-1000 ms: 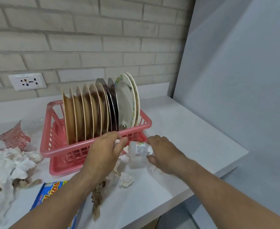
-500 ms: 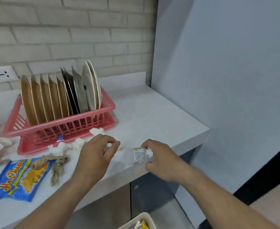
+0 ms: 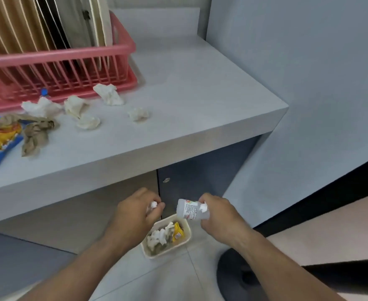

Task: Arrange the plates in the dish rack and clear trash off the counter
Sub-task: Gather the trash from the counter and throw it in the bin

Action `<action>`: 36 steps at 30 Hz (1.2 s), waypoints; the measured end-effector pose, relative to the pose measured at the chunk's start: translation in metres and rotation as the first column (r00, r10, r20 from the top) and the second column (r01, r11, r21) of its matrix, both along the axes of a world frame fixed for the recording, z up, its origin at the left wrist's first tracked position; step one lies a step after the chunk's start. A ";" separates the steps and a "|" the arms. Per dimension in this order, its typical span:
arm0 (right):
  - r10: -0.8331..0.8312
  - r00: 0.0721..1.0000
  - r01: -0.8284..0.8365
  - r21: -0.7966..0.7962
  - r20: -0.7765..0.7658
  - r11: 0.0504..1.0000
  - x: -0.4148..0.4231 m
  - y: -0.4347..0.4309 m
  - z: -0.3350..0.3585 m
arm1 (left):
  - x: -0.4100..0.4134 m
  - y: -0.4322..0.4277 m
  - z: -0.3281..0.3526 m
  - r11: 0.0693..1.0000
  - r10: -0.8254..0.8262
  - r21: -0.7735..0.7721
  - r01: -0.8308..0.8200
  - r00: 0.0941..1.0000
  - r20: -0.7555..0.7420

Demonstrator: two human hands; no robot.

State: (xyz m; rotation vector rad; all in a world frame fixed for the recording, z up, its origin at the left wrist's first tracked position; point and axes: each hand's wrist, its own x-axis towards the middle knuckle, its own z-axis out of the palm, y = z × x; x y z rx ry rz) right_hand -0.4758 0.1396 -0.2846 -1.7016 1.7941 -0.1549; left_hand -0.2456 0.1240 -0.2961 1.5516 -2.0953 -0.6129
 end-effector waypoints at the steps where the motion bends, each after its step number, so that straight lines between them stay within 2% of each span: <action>1: -0.009 1.000 0.009 0.022 -0.015 1.000 0.001 0.003 -0.019 | 0.003 0.002 -0.018 0.999 0.005 0.034 -0.005 1.000 0.006; 6: -0.016 0.994 0.022 0.059 -0.110 0.998 0.013 0.013 -0.129 | 0.017 0.010 -0.126 0.989 -0.002 0.148 -0.003 0.999 0.033; 13: 0.006 0.988 0.014 0.129 -0.154 0.992 0.035 0.021 -0.298 | 0.033 0.018 -0.305 0.974 -0.030 0.227 0.004 0.994 0.109; 18: 0.013 0.977 0.017 0.139 -0.212 0.990 0.032 0.016 -0.375 | 0.023 -0.003 -0.405 0.978 -0.064 0.207 0.028 0.984 0.168; 21: 0.039 0.954 -0.005 0.115 -0.297 0.993 0.026 0.006 -0.401 | 0.015 -0.021 -0.453 0.949 -0.122 0.308 0.070 0.981 0.151; 23: 0.042 0.938 -0.019 0.069 -0.344 0.997 0.024 -0.004 -0.413 | 0.014 -0.030 -0.475 0.927 -0.128 0.369 0.063 0.980 0.155; 26: 0.073 0.917 -0.070 0.021 -0.392 0.997 0.035 -0.018 -0.430 | 0.020 -0.027 -0.489 0.977 -0.082 0.209 0.038 0.975 0.208; 27: 0.099 0.911 -0.097 0.027 -0.400 0.995 0.041 -0.025 -0.435 | 0.024 -0.026 -0.487 0.978 -0.057 0.207 0.018 0.981 0.184; 29: 0.153 0.913 -0.149 0.039 -0.378 0.988 0.058 -0.041 -0.452 | 0.034 -0.027 -0.487 0.973 -0.018 0.228 -0.019 0.988 0.156; 33: 0.266 0.933 -0.245 0.116 -0.243 0.963 0.094 -0.066 -0.495 | 0.049 -0.026 -0.478 0.992 0.021 0.116 -0.041 0.986 0.163; 36: 0.288 0.927 -0.265 0.124 -0.239 0.956 0.102 -0.073 -0.508 | 0.057 -0.027 -0.473 0.992 0.006 0.120 -0.027 0.984 0.176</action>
